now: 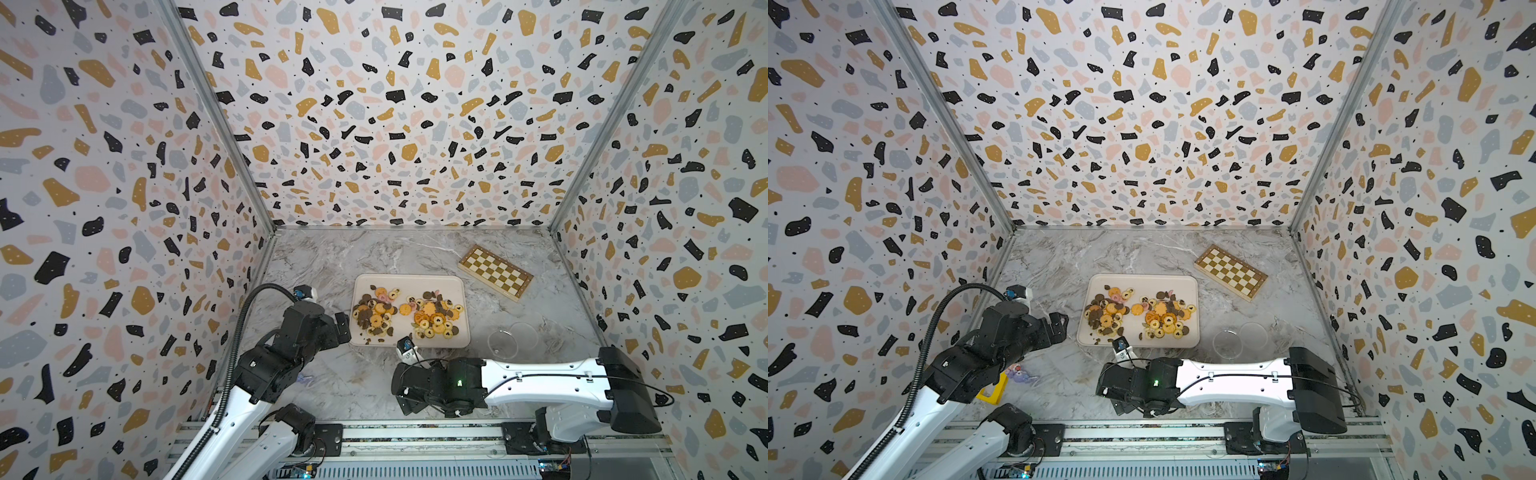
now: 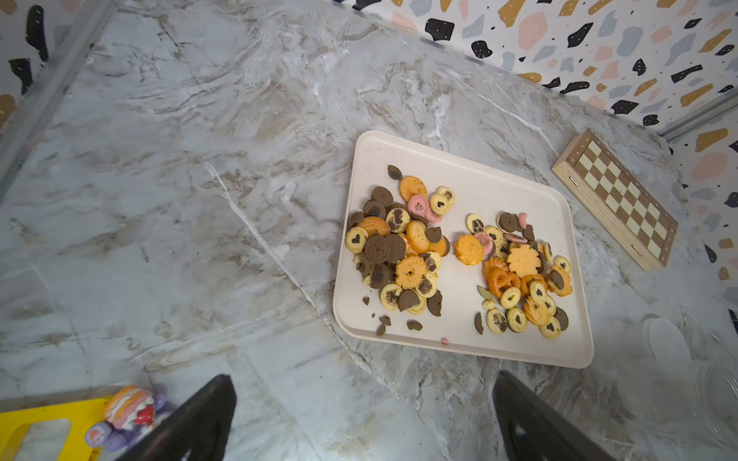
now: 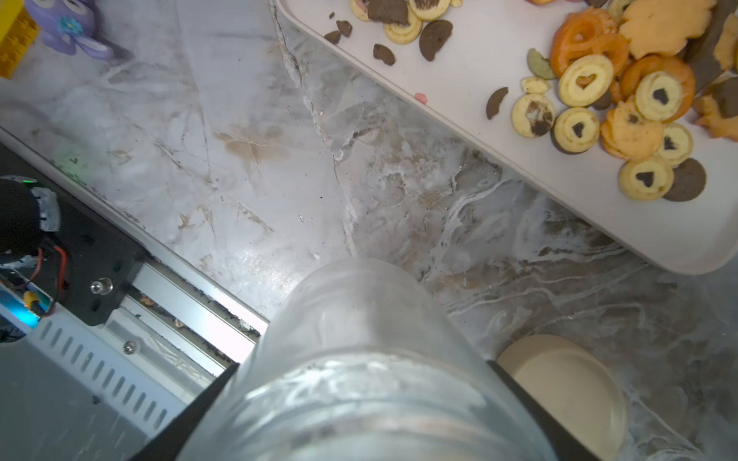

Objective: Pour the cookies out of the jar
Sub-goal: Place the jar at the center of the board.

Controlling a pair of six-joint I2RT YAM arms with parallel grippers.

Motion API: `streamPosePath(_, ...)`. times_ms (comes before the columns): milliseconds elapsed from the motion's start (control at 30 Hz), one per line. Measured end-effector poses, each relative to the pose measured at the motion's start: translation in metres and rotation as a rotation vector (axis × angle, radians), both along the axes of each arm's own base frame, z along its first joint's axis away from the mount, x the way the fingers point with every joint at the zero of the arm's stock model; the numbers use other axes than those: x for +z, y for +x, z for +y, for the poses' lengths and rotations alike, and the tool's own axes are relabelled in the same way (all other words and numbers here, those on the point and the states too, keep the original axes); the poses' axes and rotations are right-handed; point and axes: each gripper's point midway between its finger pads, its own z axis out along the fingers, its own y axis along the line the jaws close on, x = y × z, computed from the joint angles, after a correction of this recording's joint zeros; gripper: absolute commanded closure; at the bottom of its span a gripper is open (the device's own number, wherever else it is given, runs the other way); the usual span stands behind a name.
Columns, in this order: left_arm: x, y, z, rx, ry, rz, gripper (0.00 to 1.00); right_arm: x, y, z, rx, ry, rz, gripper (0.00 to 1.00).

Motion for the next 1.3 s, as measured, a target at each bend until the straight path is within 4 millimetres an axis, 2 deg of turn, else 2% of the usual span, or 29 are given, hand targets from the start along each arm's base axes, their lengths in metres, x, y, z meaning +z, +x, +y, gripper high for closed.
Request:
streamPosePath(133, 0.001, -0.002, -0.004, -0.019, -0.018, 0.003, 0.01, -0.013, 0.002, 0.005, 0.003, -0.022, -0.01, 1.0)
streamPosePath(400, -0.003, -0.003, -0.008, -0.034, -0.033, 0.012, 0.01, -0.055, 0.015, 0.019, 0.005, -0.114, 0.02, 1.0)
streamPosePath(433, -0.004, -0.003, -0.008, -0.034, -0.033, 0.013, 0.01, -0.056, 0.019, 0.02, 0.001, -0.112, 0.021, 0.95)
streamPosePath(500, -0.007, -0.003, -0.009, -0.036, -0.034, 0.018, 0.01, -0.056, 0.024, 0.021, -0.002, -0.099, 0.031, 0.7)
streamPosePath(567, -0.009, -0.003, -0.01, -0.041, -0.036, 0.023, 0.01, -0.055, 0.027, 0.023, -0.002, -0.089, 0.042, 0.5)
streamPosePath(600, -0.01, -0.003, -0.01, -0.042, -0.036, 0.027, 0.01, -0.055, 0.028, 0.024, -0.001, -0.084, 0.046, 0.38)
streamPosePath(667, -0.012, -0.003, -0.011, -0.046, -0.037, 0.034, 0.01, -0.055, 0.028, 0.026, 0.007, -0.078, 0.055, 0.06)
streamPosePath(700, -0.012, -0.003, -0.011, -0.047, -0.038, 0.034, 0.01, -0.055, 0.027, 0.026, 0.01, -0.076, 0.057, 0.01)
streamPosePath(767, -0.013, -0.003, -0.011, -0.047, -0.038, 0.035, 0.01, -0.051, 0.026, 0.03, 0.017, -0.065, 0.061, 0.01)
streamPosePath(1100, -0.011, -0.003, -0.014, -0.052, -0.055, 0.031, 0.01, 0.001, 0.03, 0.037, 0.015, 0.028, 0.023, 0.01)
streamPosePath(1200, -0.009, -0.004, -0.013, -0.053, -0.058, 0.022, 0.01, 0.033, 0.035, 0.034, -0.002, 0.05, -0.036, 0.01)
streamPosePath(1300, -0.006, -0.004, -0.012, -0.054, -0.05, 0.014, 0.01, 0.088, 0.045, 0.025, -0.036, 0.109, -0.119, 0.01)
